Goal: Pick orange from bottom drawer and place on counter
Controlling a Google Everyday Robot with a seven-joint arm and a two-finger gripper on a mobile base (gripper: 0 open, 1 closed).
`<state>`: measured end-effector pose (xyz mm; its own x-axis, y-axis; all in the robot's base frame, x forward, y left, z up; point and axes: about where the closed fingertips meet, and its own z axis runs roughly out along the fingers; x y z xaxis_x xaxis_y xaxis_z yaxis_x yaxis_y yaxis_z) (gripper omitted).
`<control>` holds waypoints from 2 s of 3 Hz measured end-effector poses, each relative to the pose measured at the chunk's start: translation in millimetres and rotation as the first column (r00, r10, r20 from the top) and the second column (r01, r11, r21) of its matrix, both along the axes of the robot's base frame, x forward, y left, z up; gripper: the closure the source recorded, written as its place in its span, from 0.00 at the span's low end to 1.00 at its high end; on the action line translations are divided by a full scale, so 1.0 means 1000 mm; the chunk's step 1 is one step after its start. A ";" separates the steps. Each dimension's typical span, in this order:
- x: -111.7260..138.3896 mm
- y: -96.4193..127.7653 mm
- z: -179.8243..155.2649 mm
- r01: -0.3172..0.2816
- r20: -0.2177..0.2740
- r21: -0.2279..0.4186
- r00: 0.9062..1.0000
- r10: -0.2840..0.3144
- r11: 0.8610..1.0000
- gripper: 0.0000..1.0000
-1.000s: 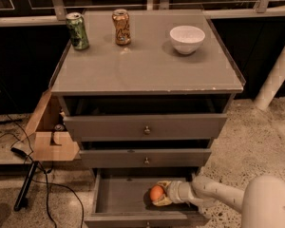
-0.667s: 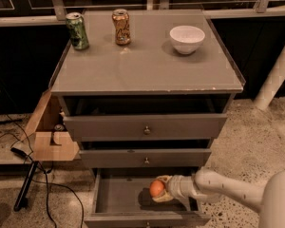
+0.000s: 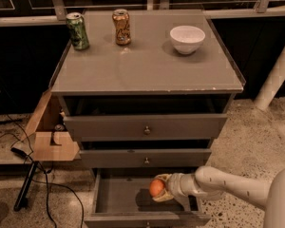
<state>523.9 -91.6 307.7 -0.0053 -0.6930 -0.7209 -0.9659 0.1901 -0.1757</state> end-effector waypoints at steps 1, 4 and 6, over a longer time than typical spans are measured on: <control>-0.002 0.003 0.013 -0.021 -0.006 -0.003 1.000 0.021 1.000 1.00; -0.044 0.002 0.244 0.033 0.124 -0.038 0.992 -0.028 0.999 1.00; -0.035 -0.002 0.280 0.034 0.191 -0.078 0.981 -0.019 0.996 1.00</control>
Offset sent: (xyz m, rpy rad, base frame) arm -0.0156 -0.0142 0.1683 -0.0575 -0.0732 0.0004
